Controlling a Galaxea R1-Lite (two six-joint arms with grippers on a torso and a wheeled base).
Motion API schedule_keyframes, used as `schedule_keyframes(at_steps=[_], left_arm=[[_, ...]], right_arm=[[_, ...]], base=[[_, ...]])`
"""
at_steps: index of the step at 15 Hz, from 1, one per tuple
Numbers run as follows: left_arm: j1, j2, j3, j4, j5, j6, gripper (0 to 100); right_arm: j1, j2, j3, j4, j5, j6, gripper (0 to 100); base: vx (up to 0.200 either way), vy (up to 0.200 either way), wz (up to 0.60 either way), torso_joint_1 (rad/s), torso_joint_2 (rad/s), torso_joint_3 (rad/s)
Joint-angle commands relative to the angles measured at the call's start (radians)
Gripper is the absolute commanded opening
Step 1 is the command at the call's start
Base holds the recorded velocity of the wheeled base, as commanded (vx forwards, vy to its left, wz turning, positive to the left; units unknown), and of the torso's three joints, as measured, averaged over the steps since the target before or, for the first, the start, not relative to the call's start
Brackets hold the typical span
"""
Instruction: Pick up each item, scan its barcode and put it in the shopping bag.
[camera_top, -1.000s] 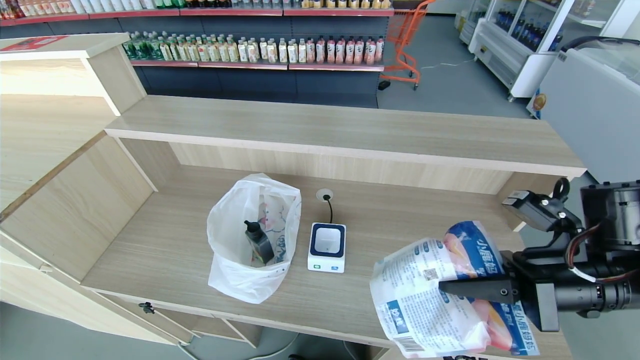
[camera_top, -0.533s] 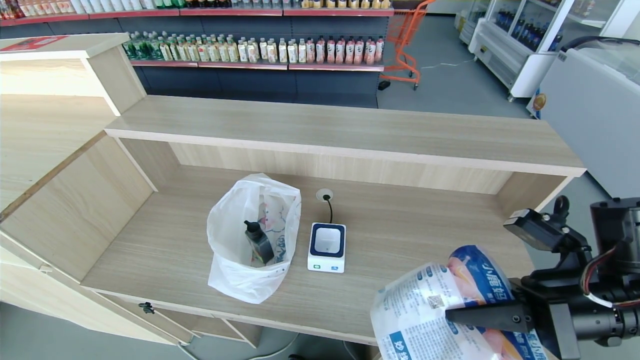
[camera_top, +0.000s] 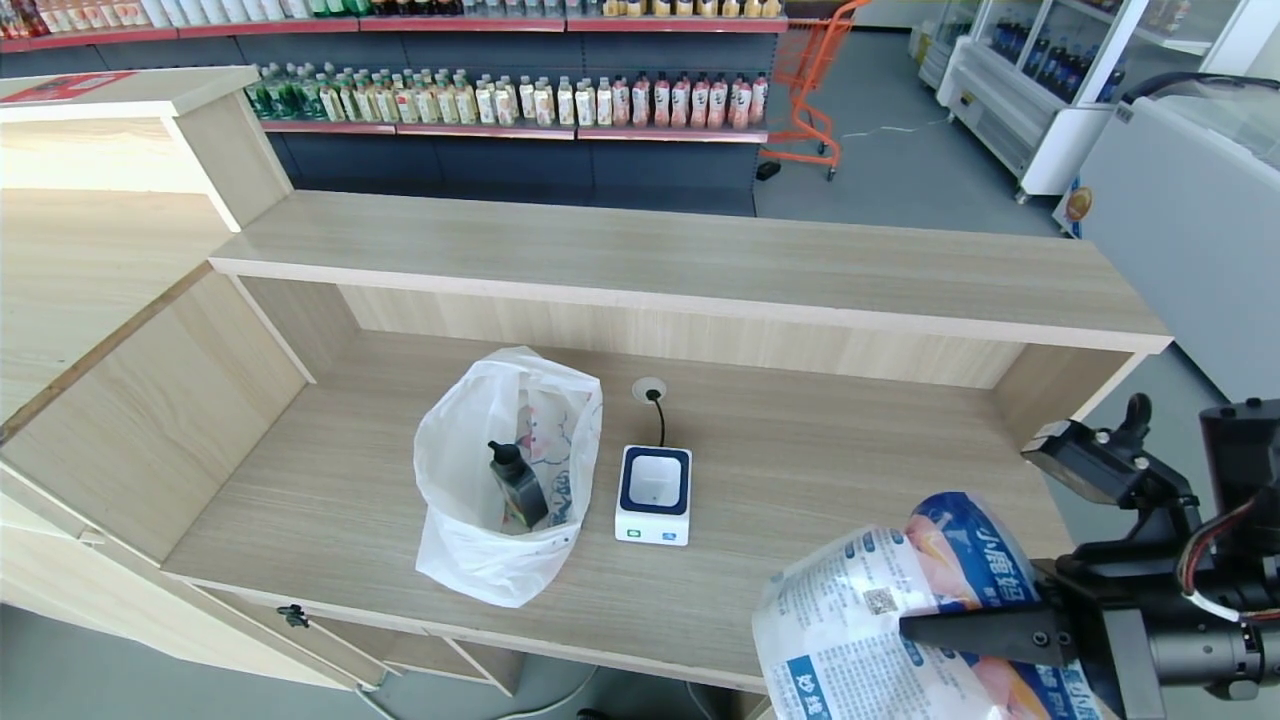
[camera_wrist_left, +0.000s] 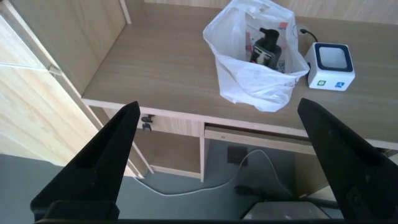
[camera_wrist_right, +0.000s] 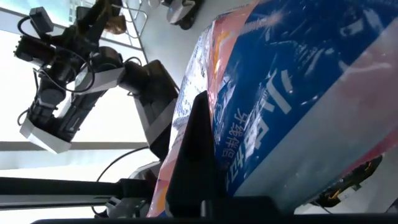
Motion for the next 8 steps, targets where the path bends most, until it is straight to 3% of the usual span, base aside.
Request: schedule_keyframes(at_steps=[1, 8], left_arm=[[0.000, 0.000, 0.000, 0.000, 0.000, 0.000, 100], [0.000, 0.000, 0.000, 0.000, 0.000, 0.000, 100]], right_arm=[[0.000, 0.000, 0.004, 0.000, 0.000, 0.000, 0], [-0.024, -0.003, -0.014, -0.008, -0.006, -0.008, 0]], base=[[0.000, 0.000, 0.00, 0.000, 0.00, 0.000], [0.000, 0.000, 0.00, 0.000, 0.00, 0.000]])
